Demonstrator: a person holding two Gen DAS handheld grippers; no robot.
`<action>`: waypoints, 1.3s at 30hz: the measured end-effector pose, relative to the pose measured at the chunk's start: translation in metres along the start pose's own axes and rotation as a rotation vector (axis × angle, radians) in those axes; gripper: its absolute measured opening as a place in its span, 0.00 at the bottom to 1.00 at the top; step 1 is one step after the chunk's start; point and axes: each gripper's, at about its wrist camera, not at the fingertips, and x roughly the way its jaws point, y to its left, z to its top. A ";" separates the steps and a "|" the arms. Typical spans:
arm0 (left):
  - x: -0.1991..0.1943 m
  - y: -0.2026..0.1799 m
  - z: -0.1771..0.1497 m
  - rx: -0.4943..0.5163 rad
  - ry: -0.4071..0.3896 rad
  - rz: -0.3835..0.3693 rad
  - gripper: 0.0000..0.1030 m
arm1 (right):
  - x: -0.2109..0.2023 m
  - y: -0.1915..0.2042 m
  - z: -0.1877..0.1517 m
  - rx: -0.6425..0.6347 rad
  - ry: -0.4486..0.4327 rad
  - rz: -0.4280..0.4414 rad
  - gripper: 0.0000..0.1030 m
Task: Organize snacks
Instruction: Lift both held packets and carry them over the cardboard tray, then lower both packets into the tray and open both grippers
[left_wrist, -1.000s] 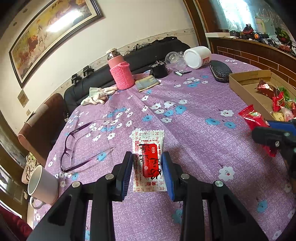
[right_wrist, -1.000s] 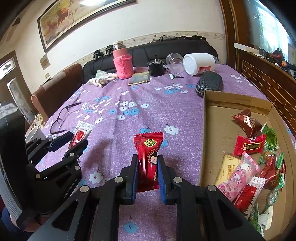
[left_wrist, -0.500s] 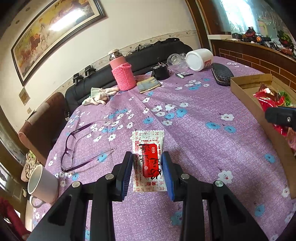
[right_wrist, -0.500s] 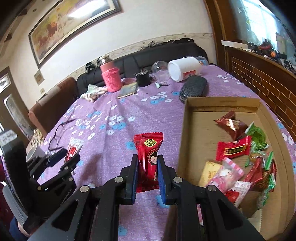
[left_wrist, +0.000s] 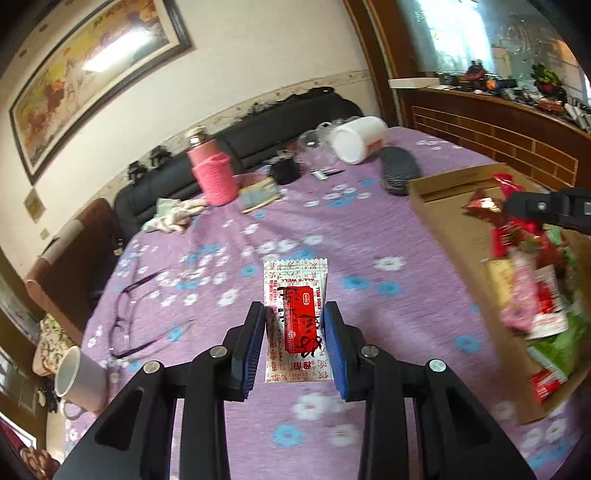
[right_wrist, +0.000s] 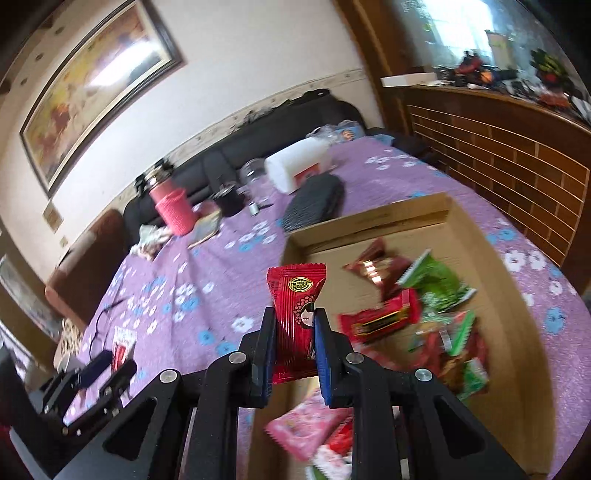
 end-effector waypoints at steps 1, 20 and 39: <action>-0.003 -0.008 0.004 -0.001 -0.001 -0.027 0.31 | -0.004 -0.008 0.002 0.019 -0.009 -0.004 0.19; -0.008 -0.143 0.011 0.099 0.035 -0.299 0.30 | -0.007 -0.085 0.003 0.179 0.085 -0.091 0.19; -0.012 -0.153 -0.002 0.162 -0.057 -0.233 0.31 | 0.010 -0.064 -0.005 0.087 0.127 -0.090 0.21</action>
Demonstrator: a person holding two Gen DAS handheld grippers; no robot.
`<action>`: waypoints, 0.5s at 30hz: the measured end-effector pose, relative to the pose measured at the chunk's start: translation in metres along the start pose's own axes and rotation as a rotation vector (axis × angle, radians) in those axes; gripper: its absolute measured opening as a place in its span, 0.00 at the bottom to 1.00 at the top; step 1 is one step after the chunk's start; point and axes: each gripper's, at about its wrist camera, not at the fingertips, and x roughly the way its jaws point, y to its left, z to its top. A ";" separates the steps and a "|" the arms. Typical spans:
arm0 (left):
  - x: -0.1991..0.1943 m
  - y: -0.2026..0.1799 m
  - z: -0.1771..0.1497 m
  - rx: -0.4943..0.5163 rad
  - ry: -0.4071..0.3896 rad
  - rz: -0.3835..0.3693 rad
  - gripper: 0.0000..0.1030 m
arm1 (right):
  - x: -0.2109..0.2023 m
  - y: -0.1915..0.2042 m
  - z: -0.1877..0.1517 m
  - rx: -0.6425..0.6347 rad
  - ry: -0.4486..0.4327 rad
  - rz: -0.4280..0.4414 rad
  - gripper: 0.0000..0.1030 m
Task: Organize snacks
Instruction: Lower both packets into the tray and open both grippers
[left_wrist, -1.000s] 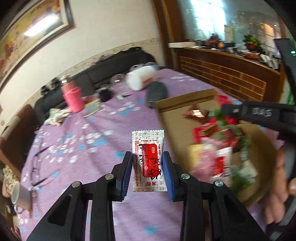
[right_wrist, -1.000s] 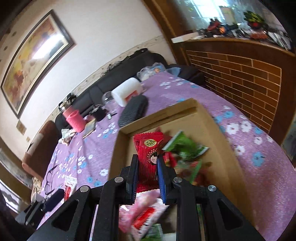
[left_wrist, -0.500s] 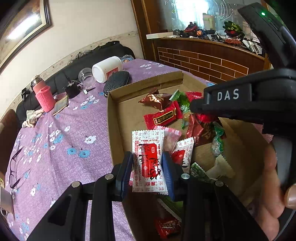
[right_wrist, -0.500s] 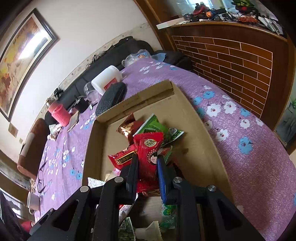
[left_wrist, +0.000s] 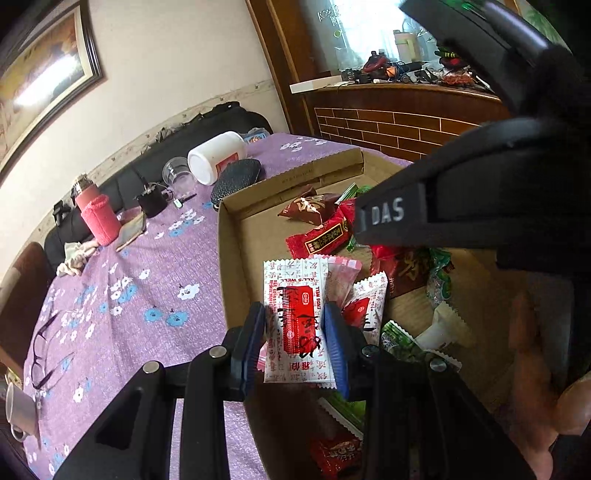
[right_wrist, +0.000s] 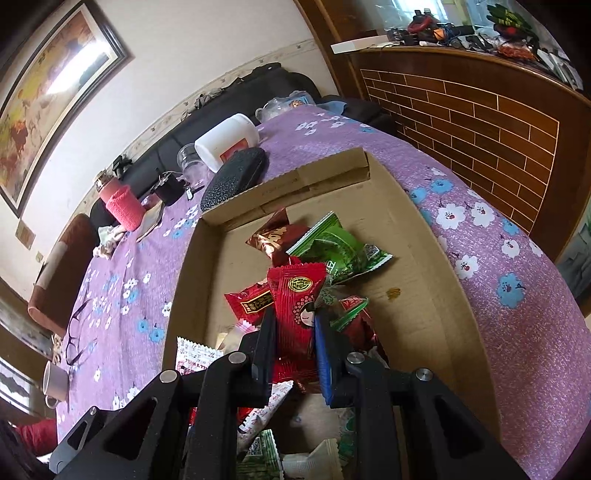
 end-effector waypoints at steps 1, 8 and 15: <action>0.000 -0.001 0.000 0.003 -0.002 0.005 0.31 | 0.001 0.000 0.000 0.000 0.001 0.000 0.21; -0.002 -0.004 -0.002 0.019 -0.013 0.030 0.32 | 0.005 0.003 0.000 -0.023 -0.003 -0.023 0.23; -0.007 -0.007 -0.005 0.043 -0.040 0.067 0.38 | 0.005 0.004 0.000 -0.033 -0.007 -0.029 0.23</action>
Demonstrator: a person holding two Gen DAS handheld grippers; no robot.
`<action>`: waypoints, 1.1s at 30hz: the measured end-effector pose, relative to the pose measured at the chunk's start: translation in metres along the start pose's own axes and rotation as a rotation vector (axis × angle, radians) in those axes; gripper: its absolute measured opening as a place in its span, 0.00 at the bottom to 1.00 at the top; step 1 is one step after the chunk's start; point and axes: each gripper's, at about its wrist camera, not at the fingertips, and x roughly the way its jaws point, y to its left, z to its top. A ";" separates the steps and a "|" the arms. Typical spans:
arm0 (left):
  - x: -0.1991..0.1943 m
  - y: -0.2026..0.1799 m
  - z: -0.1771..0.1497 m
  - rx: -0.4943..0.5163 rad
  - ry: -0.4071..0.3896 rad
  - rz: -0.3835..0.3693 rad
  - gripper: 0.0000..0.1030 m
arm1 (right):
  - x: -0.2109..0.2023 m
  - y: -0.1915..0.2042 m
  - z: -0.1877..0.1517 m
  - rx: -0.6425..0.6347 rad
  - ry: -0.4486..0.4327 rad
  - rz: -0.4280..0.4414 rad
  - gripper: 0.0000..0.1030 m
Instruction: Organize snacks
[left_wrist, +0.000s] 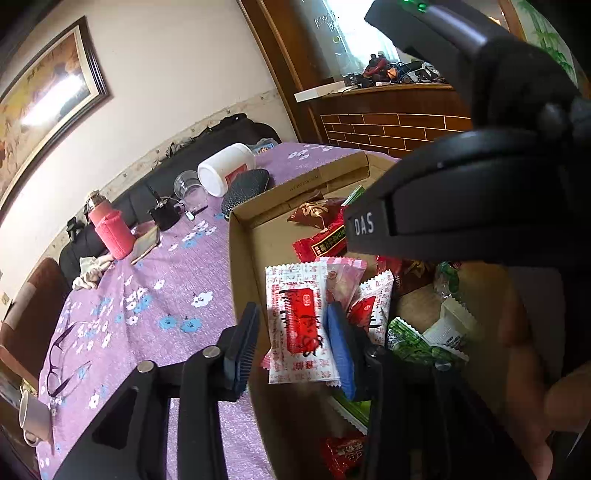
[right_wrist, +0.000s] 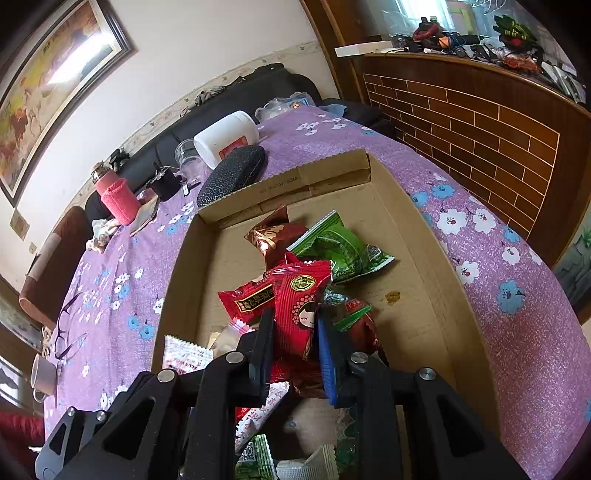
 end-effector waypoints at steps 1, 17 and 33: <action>-0.001 0.000 0.000 0.003 -0.005 0.006 0.38 | 0.000 0.000 0.000 0.001 0.000 0.000 0.23; -0.008 0.000 -0.001 0.008 -0.035 0.028 0.55 | -0.008 -0.003 0.002 0.020 -0.025 0.017 0.29; -0.020 0.027 0.007 -0.081 -0.046 0.057 0.90 | -0.048 -0.024 0.010 0.141 -0.207 0.007 0.80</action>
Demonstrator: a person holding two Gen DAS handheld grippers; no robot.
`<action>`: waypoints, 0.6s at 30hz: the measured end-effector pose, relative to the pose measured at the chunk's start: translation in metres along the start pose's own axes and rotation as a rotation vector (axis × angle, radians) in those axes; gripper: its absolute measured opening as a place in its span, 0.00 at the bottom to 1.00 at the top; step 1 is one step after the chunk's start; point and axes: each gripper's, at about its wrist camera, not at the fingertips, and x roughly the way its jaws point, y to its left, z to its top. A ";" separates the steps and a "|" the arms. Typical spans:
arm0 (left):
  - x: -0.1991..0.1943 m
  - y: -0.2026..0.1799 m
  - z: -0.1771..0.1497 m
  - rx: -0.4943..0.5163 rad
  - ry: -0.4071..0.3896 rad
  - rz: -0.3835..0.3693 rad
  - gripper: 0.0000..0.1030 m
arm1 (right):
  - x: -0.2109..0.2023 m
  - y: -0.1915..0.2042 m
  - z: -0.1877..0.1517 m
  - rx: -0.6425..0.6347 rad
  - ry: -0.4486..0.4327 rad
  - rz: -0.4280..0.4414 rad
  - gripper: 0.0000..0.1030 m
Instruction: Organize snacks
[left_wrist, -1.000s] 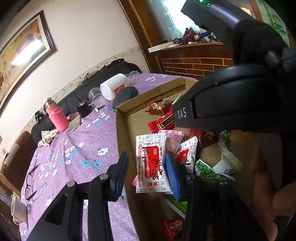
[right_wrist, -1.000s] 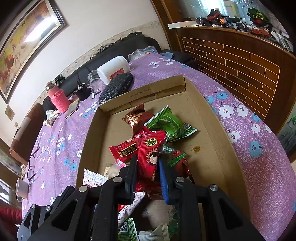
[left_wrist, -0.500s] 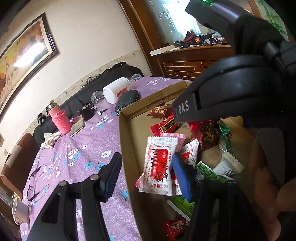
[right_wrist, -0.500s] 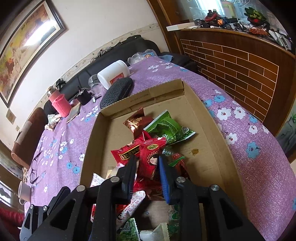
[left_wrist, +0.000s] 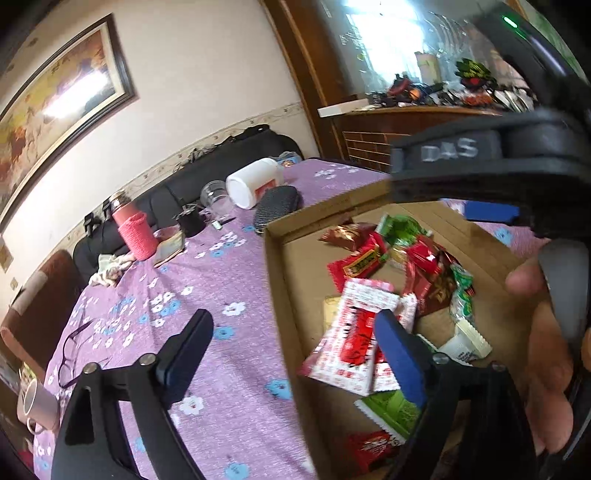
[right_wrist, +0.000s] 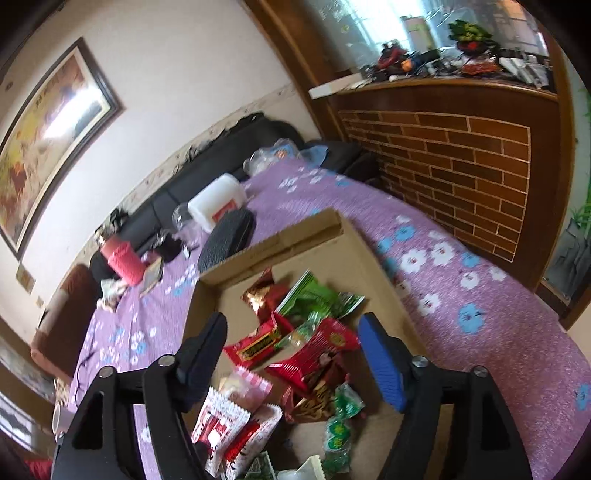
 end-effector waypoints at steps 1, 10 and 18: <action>-0.002 0.004 0.001 -0.010 0.002 0.012 0.91 | -0.003 0.000 0.001 0.003 -0.014 -0.005 0.80; -0.042 0.030 0.009 0.011 -0.039 0.114 1.00 | -0.018 0.002 0.003 0.006 -0.091 -0.027 0.83; -0.055 0.042 -0.014 -0.012 0.001 0.092 1.00 | -0.041 0.013 -0.028 -0.063 -0.101 -0.037 0.87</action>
